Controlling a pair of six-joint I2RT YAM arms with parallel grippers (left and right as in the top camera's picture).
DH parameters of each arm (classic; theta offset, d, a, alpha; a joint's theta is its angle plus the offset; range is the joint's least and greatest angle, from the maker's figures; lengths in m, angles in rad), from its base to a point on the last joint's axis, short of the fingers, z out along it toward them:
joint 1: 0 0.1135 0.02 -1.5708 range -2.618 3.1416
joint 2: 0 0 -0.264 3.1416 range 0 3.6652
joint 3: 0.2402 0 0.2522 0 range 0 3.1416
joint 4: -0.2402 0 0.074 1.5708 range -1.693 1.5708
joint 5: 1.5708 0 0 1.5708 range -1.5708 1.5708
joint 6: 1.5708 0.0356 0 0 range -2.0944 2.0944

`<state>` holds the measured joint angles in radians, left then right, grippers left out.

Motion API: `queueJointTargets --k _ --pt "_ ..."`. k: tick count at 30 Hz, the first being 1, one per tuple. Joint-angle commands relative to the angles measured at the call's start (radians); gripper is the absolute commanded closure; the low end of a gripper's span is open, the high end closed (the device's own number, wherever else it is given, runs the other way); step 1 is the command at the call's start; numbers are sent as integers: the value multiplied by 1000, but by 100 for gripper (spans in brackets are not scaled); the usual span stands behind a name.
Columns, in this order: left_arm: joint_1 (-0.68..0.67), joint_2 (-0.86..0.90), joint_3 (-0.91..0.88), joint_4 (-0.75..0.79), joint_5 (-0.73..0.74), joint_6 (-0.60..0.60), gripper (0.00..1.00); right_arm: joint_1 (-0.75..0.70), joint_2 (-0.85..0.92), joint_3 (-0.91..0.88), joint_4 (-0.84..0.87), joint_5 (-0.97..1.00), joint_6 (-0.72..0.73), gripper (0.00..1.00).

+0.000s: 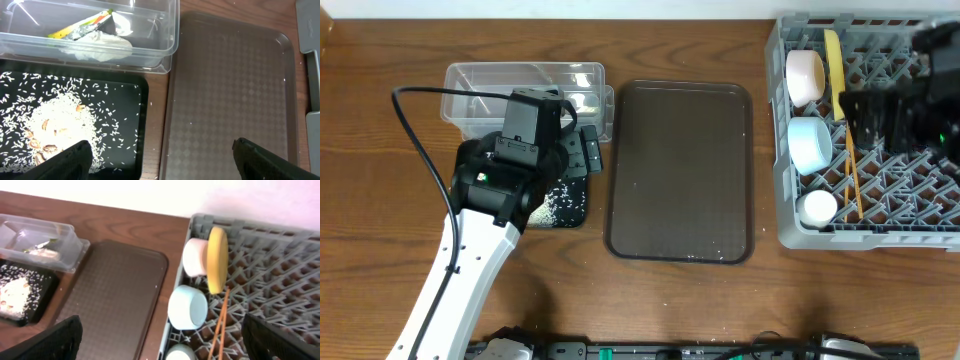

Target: Sort waste into correct bins and load items into the dishwasher rack

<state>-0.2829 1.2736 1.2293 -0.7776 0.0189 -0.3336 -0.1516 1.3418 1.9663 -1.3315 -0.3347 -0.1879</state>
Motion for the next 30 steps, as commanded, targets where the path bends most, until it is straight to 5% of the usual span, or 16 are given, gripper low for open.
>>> queueJointTargets --k 1,10,20,30 --pt "4 2 -2 0 -12 3 8 9 -53 -4 -9 66 -7 1" --pt "4 2 -2 0 -12 3 8 3 -251 -194 136 96 55 1" --pt "4 2 -2 0 -12 3 8 58 -740 -1124 844 118 79 1" --pt "4 2 -2 0 -12 3 8 178 -1095 -1744 1233 202 146 1"
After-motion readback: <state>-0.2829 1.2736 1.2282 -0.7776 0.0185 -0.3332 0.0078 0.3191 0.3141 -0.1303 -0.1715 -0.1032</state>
